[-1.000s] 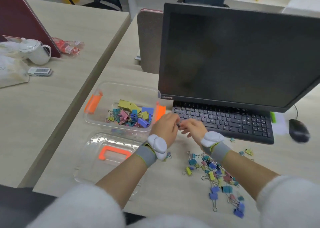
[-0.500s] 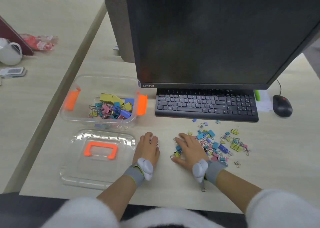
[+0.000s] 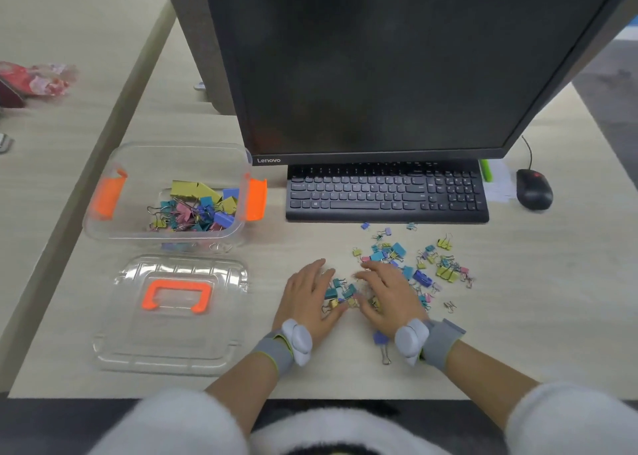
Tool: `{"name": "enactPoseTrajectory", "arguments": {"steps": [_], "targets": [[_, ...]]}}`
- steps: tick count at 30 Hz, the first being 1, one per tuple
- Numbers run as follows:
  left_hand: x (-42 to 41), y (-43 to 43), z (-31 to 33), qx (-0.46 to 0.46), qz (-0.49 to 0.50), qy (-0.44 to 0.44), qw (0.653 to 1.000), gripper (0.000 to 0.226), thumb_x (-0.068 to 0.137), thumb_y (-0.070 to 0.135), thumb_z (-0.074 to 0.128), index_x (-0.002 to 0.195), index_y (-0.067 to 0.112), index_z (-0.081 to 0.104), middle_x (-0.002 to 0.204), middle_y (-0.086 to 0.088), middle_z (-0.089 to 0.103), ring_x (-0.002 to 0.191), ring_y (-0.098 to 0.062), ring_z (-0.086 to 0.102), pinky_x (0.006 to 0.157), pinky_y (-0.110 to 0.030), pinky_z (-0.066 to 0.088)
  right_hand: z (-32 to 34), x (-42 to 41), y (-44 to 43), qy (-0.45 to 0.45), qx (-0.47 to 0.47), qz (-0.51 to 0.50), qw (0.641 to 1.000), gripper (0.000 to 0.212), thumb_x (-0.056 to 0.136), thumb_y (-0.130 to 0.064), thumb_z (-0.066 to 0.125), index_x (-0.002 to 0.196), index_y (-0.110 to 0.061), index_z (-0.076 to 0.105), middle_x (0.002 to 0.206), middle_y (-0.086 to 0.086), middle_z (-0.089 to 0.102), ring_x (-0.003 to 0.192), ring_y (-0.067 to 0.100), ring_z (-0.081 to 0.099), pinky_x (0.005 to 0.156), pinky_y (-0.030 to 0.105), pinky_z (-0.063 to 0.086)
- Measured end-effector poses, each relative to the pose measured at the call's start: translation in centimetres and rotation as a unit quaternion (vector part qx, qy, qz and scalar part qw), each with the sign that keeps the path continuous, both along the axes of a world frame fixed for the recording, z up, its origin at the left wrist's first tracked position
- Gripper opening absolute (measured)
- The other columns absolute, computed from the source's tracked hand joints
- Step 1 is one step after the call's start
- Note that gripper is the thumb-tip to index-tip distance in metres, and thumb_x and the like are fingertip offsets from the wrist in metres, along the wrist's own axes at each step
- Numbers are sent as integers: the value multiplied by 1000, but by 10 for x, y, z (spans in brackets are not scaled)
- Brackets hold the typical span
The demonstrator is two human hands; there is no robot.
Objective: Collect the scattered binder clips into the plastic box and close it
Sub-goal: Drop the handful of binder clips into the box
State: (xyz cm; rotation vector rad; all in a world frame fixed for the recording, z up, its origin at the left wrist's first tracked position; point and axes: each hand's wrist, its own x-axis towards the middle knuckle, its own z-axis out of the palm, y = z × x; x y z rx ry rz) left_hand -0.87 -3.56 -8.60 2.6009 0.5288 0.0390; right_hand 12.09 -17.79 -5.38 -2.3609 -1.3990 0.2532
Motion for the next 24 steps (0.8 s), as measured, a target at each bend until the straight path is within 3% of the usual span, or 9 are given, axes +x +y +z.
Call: {"name": "enactPoseTrajectory", "arguments": {"steps": [3,5,7,9,11,14,18,20,24], "targets": [[3,-4,-9,25,-50,66,996,76,84,69,34,147,28,20,159,0,6,147,-22,3,120,-41,0,1,12,-18,-37,-31,-48,998,48,76,-34,71,117,-10,62,127,15,57,112,37,56,93,47,47],[5,-6,-13,43,-67,83,993,75,86,68,33,148,28,18,159,1,4,148,-22,0,118,-42,-5,-1,16,-27,-39,-57,-53,996,60,74,-41,72,124,-11,59,132,17,54,115,38,54,95,49,46],[7,-9,-11,74,-90,74,990,67,87,58,47,142,21,37,155,-6,26,143,-29,24,116,-48,15,-5,14,-33,-46,-76,-52,995,65,74,-46,72,128,-13,57,132,17,54,114,37,56,96,49,46],[9,-12,-9,109,-99,37,988,57,78,47,67,124,14,59,139,-8,52,124,-31,53,97,-47,46,-11,10,-34,-72,-89,-41,993,65,74,-47,71,129,-14,56,127,16,58,108,36,60,92,47,49],[14,-15,-7,127,-94,6,987,53,72,43,76,114,12,66,129,-7,61,112,-28,63,82,-41,56,-15,8,-32,-79,-90,-41,992,62,77,-47,68,129,-15,56,124,16,60,105,36,61,88,45,51],[19,-16,-4,131,-73,11,989,53,72,44,75,112,10,67,124,-6,65,108,-27,65,81,-36,56,-20,7,-25,-101,-77,-38,991,59,78,-46,68,126,-14,58,117,15,62,98,35,62,82,43,54],[28,-18,-3,90,-66,41,993,55,91,47,48,131,10,50,141,-6,47,129,-29,42,100,-38,41,-22,9,-18,-142,-60,-33,988,53,75,-45,72,117,-14,63,104,11,65,86,30,63,71,36,55],[30,-19,-1,78,-62,39,994,50,92,45,49,127,9,52,135,-9,50,125,-29,37,97,-39,42,-23,11,-14,-156,-50,-34,986,52,70,-44,76,111,-14,66,95,8,66,79,27,63,65,31,54],[36,-19,3,59,-39,24,997,40,91,39,51,114,6,58,118,-12,57,111,-32,48,88,-38,45,-26,16,-6,-189,-54,-35,980,52,64,-41,82,103,-11,69,81,4,65,68,23,61,59,24,51]]}}
